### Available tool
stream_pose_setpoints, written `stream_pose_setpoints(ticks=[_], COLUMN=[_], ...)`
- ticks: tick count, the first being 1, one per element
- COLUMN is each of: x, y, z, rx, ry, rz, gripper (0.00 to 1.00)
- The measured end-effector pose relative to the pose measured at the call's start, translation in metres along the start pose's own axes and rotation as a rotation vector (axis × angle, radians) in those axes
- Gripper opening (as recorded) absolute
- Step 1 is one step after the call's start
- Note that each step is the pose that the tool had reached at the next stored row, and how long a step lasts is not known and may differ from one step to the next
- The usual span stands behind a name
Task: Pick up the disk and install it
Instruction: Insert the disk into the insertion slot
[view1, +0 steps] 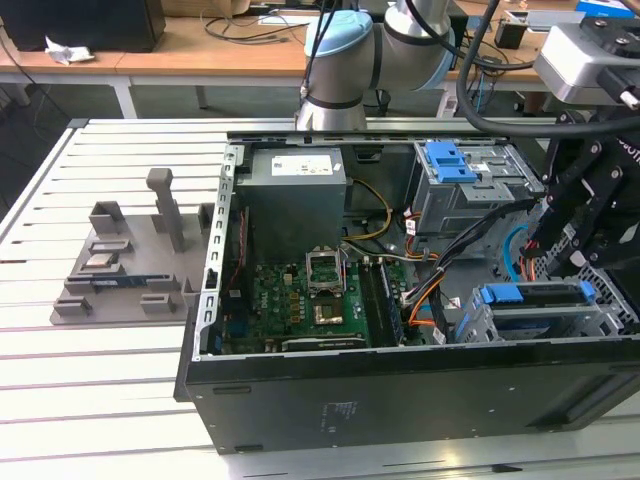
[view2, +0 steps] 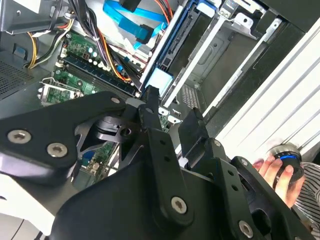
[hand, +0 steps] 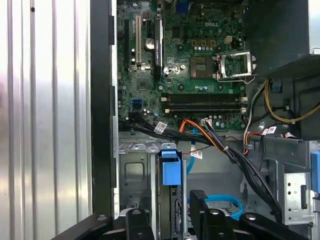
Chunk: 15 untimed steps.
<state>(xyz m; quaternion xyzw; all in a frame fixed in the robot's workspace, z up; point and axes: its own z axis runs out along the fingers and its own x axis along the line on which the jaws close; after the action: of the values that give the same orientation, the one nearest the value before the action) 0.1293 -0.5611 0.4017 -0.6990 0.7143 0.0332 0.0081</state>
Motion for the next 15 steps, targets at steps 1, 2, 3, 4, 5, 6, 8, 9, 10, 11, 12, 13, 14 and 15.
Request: stream_pose_setpoints(ticks=[1, 2, 3, 4, 5, 6, 8, 9, 10, 11, 12, 13, 14, 15], x=[0.0, 0.0, 0.0, 0.0, 0.0, 0.0, 0.0, 0.0, 0.0, 0.0, 0.0, 0.0, 0.0, 0.0], y=[0.0, 0.0, 0.0, 0.0, 0.0, 0.0, 0.0, 0.0, 0.0, 0.0, 0.0, 0.0, 0.0, 0.0], z=[0.0, 0.0, 0.0, 0.0001, 0.0001, 0.0001, 0.0001, 0.0002, 0.0001, 0.0002, 0.0002, 0.0002, 0.0002, 0.0003], rx=[0.0, 0.0, 0.0, 0.0, 0.0, 0.0, 0.0, 0.0, 0.0, 0.0, 0.0, 0.0, 0.0, -0.0001], ry=[0.0, 0.0001, 0.0001, 0.0, 0.0, 0.0001, 0.0001, 0.0, 0.0001, 0.0, 0.0, 0.0001, 0.0, 0.0], rz=[0.0, 0.0, 0.0, 0.0, 0.0, 0.0, 0.0, 0.0, 0.0, 0.0, 0.0, 0.0, 0.0, 0.0], gripper=[0.44, 0.44, 0.42, 0.36, 0.29, 0.24, 0.17, 0.11, 0.11, 0.11, 0.11, 0.11, 0.11, 0.11])
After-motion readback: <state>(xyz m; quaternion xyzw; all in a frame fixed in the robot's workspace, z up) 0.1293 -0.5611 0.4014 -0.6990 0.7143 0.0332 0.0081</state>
